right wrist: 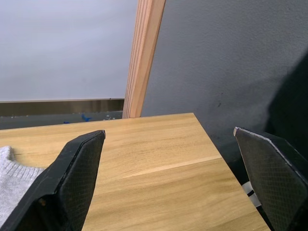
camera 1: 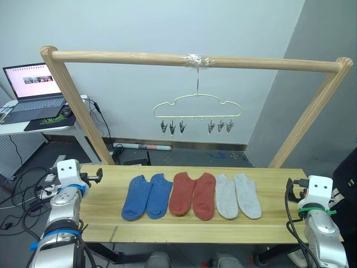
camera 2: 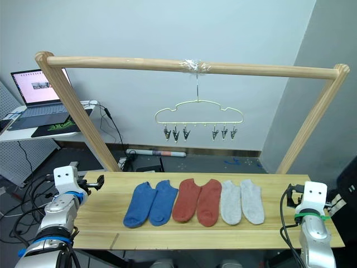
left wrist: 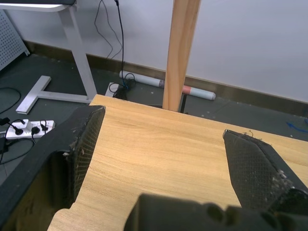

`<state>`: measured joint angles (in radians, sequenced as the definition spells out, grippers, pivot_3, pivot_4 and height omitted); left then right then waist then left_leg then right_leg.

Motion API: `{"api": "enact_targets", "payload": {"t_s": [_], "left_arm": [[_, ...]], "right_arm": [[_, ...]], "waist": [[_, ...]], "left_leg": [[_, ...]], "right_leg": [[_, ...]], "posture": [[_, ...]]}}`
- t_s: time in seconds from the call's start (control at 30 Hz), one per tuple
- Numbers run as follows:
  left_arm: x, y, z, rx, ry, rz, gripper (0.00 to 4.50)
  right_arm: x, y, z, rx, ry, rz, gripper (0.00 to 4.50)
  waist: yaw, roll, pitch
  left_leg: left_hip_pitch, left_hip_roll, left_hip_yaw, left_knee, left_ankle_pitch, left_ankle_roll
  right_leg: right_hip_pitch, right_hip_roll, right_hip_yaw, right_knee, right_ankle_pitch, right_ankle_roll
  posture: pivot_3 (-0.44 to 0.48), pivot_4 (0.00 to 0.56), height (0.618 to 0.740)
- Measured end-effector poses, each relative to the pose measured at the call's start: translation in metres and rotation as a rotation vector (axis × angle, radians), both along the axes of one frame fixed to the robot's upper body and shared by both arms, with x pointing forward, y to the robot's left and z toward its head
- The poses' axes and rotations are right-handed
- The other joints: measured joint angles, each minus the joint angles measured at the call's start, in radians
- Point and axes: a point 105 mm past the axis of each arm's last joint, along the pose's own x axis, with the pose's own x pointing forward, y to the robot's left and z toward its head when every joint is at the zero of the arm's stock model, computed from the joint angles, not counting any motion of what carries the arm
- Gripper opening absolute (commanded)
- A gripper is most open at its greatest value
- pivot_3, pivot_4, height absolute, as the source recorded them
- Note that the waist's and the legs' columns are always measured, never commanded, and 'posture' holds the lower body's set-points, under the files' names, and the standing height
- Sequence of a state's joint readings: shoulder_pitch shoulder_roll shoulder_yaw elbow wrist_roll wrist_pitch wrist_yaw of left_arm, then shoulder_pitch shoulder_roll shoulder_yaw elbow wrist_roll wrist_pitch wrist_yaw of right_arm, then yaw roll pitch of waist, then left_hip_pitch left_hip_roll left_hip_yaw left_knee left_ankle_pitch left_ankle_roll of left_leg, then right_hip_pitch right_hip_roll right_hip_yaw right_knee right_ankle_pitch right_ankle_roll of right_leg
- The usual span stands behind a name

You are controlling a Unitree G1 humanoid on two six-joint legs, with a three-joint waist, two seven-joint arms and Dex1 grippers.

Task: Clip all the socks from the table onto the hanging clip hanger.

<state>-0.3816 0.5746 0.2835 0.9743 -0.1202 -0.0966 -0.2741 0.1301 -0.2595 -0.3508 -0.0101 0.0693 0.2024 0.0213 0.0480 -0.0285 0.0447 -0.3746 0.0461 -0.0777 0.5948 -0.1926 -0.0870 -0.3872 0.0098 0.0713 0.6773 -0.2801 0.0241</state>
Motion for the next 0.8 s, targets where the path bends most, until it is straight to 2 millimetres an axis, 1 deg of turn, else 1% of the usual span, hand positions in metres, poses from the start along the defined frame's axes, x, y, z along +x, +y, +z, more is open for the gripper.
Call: {"api": "enact_targets", "payload": {"t_s": [0.2,0.57,0.7,0.77,0.8], "left_arm": [[0.001,0.0,0.001,0.006,-0.003,0.004,4.48],[0.003,-0.001,0.003,0.004,-0.01,-0.005,4.48],[0.003,0.0,0.014,0.007,-0.059,-0.008,4.48],[0.002,0.0,0.026,-0.001,-0.108,-0.022,4.48],[0.002,-0.001,0.029,-0.003,-0.118,-0.026,4.48]], "right_arm": [[-0.001,-0.001,-0.002,0.002,0.006,-0.004,4.5],[0.0,-0.001,-0.001,-0.002,-0.003,-0.002,4.5],[0.002,-0.001,0.001,-0.012,-0.005,0.007,4.5],[0.005,0.0,0.003,-0.025,-0.002,0.037,4.5],[0.005,0.001,0.004,-0.027,-0.001,0.042,4.5]], "waist": [[0.0,0.0,0.0],[-0.001,0.0,0.0],[-0.001,0.001,0.001],[-0.002,0.001,0.004],[-0.003,0.002,0.004]], "left_leg": [[0.0,0.0,0.0,0.0,0.0,0.0],[0.0,0.0,0.0,0.0,0.0,0.0],[0.0,0.0,0.0,0.0,0.0,0.0],[0.0,0.0,0.0,0.0,0.0,0.0],[0.0,0.001,0.0,0.0,0.0,0.0]], "right_leg": [[0.0,0.0,0.0,0.0,0.0,0.0],[0.0,0.0,0.0,0.0,0.0,0.0],[-0.001,0.0,0.0,0.0,0.0,-0.001],[-0.001,0.0,0.0,0.0,-0.001,-0.001],[-0.001,0.0,0.0,0.0,-0.001,-0.002]], "posture": [[0.18,0.0,0.74],[0.189,0.0,0.74],[0.187,0.025,0.74],[0.191,0.034,0.74],[0.194,0.049,0.74]]}}
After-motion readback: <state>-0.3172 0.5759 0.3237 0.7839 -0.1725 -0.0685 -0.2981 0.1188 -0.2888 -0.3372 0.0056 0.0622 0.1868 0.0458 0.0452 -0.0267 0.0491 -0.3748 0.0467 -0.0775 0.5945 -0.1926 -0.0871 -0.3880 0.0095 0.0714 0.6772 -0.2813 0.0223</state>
